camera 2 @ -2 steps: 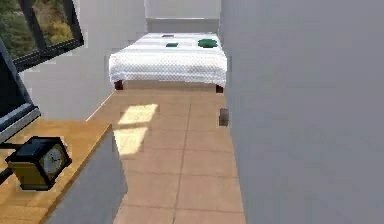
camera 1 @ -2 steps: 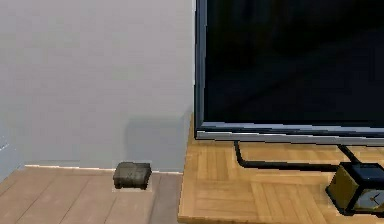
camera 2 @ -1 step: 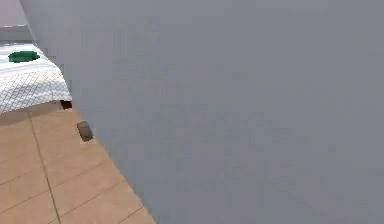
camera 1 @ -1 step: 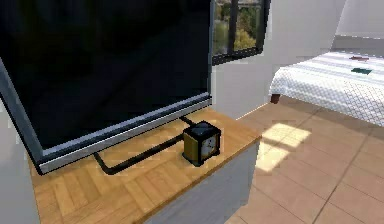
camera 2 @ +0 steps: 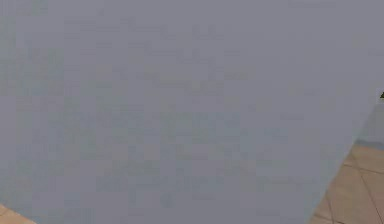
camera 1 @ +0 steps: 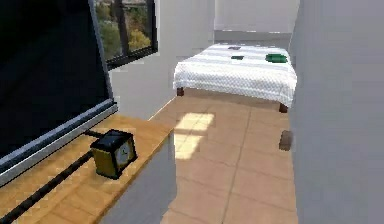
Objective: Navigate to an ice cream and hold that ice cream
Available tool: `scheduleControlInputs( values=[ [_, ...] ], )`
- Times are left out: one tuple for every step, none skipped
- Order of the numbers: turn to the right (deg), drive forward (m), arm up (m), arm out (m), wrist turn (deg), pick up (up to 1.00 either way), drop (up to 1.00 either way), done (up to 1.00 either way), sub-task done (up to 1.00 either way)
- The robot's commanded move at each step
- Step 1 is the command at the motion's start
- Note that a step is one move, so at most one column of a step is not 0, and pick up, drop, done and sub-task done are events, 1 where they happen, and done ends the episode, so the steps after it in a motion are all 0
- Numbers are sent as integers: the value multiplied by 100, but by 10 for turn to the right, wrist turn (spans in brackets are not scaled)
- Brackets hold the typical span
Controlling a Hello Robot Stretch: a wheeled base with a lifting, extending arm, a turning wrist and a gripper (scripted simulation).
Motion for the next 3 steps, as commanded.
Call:
scheduleControlInputs(
  values=[
    [0, 20, 0, 0, 0, 0, 0, 0, 0],
    [-450, 0, 0, 0, 0, 0, 0, 0, 0],
    [-450, 0, 0, 0, 0, 0, 0, 0, 0]
  ],
)
